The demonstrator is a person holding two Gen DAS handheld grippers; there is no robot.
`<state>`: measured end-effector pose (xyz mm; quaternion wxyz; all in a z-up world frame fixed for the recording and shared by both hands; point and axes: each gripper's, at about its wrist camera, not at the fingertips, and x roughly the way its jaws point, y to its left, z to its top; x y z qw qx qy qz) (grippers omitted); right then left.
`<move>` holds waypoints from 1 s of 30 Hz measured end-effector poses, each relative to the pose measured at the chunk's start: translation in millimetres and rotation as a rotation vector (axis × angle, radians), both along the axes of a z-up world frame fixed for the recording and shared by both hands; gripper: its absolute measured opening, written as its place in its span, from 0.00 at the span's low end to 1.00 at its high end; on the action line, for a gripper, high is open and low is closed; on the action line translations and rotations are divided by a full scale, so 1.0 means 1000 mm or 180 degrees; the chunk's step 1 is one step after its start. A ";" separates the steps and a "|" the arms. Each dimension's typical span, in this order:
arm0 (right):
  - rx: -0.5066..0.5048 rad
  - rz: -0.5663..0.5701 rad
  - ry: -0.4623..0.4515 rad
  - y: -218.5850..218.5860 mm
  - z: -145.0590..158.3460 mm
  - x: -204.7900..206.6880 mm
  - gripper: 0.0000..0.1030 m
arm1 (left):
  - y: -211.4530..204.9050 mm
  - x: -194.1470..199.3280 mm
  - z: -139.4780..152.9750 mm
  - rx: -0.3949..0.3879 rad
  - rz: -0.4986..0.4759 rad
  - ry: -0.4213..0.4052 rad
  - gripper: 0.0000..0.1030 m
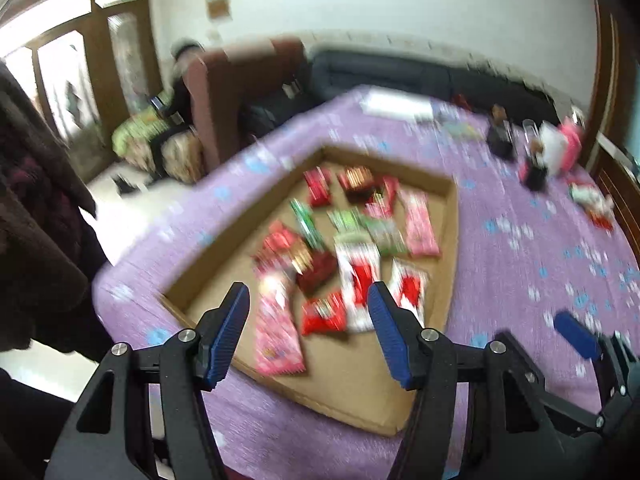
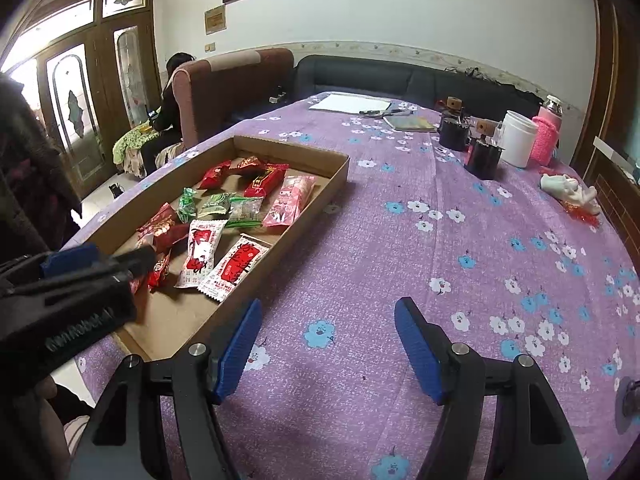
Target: Organize snacks
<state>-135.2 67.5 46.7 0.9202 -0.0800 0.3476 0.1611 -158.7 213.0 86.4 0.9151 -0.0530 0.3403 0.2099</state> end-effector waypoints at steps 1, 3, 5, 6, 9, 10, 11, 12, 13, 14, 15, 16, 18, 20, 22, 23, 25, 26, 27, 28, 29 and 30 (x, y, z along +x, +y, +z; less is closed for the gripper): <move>0.0011 -0.0006 -0.0014 -0.001 0.001 0.000 0.69 | -0.001 -0.007 0.008 0.0103 0.0084 -0.0174 0.59; 0.0036 -0.0005 -0.0048 -0.003 0.004 -0.001 0.69 | -0.003 -0.022 0.024 0.0258 0.0230 -0.0481 0.83; 0.0054 0.0007 -0.0092 -0.005 0.007 -0.003 0.69 | -0.005 -0.038 0.041 0.0415 0.0349 -0.0846 0.99; 0.0056 0.0010 -0.0120 -0.005 0.008 -0.004 0.69 | -0.006 -0.045 0.047 0.0466 0.0367 -0.1009 1.00; 0.0061 0.0025 -0.0190 -0.006 0.012 -0.008 0.70 | -0.005 -0.057 0.056 0.0559 0.0445 -0.1266 1.00; 0.0064 0.0031 -0.0202 -0.006 0.013 -0.008 0.71 | -0.002 -0.052 0.056 0.0567 0.0466 -0.1168 1.00; 0.0067 0.0041 -0.0212 -0.005 0.014 -0.009 0.71 | 0.000 -0.046 0.055 0.0520 0.0418 -0.1039 1.00; 0.0069 0.0055 -0.0221 -0.005 0.014 -0.011 0.71 | 0.004 -0.039 0.052 0.0428 0.0329 -0.0879 1.00; 0.0068 0.0063 -0.0227 -0.004 0.015 -0.011 0.71 | 0.009 -0.030 0.048 0.0289 0.0229 -0.0688 1.00; 0.0062 0.0070 -0.0233 -0.004 0.015 -0.013 0.71 | 0.012 -0.024 0.043 0.0195 0.0203 -0.0567 1.00; 0.0054 0.0081 -0.0239 -0.003 0.015 -0.014 0.71 | 0.015 -0.020 0.038 0.0135 0.0223 -0.0473 1.00; 0.0045 0.0091 -0.0246 -0.002 0.016 -0.015 0.71 | 0.017 -0.016 0.034 0.0094 0.0246 -0.0401 1.00; 0.0015 0.0101 -0.0257 0.000 0.016 -0.016 0.72 | 0.023 -0.009 0.026 0.0007 0.0252 -0.0270 1.00; -0.0018 0.0123 -0.0253 0.004 0.015 -0.017 0.72 | 0.023 -0.006 0.022 -0.0023 0.0272 -0.0200 1.00; -0.0056 0.0154 -0.0248 0.008 0.014 -0.018 0.73 | 0.024 -0.005 0.018 -0.0039 0.0283 -0.0152 1.00; -0.0084 0.0173 -0.0248 0.011 0.014 -0.018 0.73 | 0.023 -0.007 0.017 -0.0052 0.0283 -0.0141 1.00; -0.0138 0.0211 -0.0245 0.018 0.012 -0.019 0.74 | 0.025 -0.009 0.012 -0.0088 0.0284 -0.0102 1.00; -0.0157 0.0232 -0.0241 0.022 0.012 -0.020 0.74 | 0.026 -0.009 0.010 -0.0104 0.0277 -0.0085 1.00; -0.0179 0.0259 -0.0237 0.027 0.011 -0.020 0.74 | 0.027 -0.008 0.008 -0.0125 0.0274 -0.0054 1.00; -0.0201 0.0284 -0.0236 0.030 0.010 -0.021 0.74 | 0.029 -0.009 0.006 -0.0141 0.0278 -0.0029 1.00; -0.0237 0.0319 -0.0241 0.036 0.010 -0.022 0.74 | 0.031 -0.009 0.004 -0.0166 0.0275 -0.0008 1.00; -0.0259 0.0340 -0.0249 0.038 0.010 -0.022 0.74 | 0.033 -0.009 0.003 -0.0198 0.0270 0.0006 1.00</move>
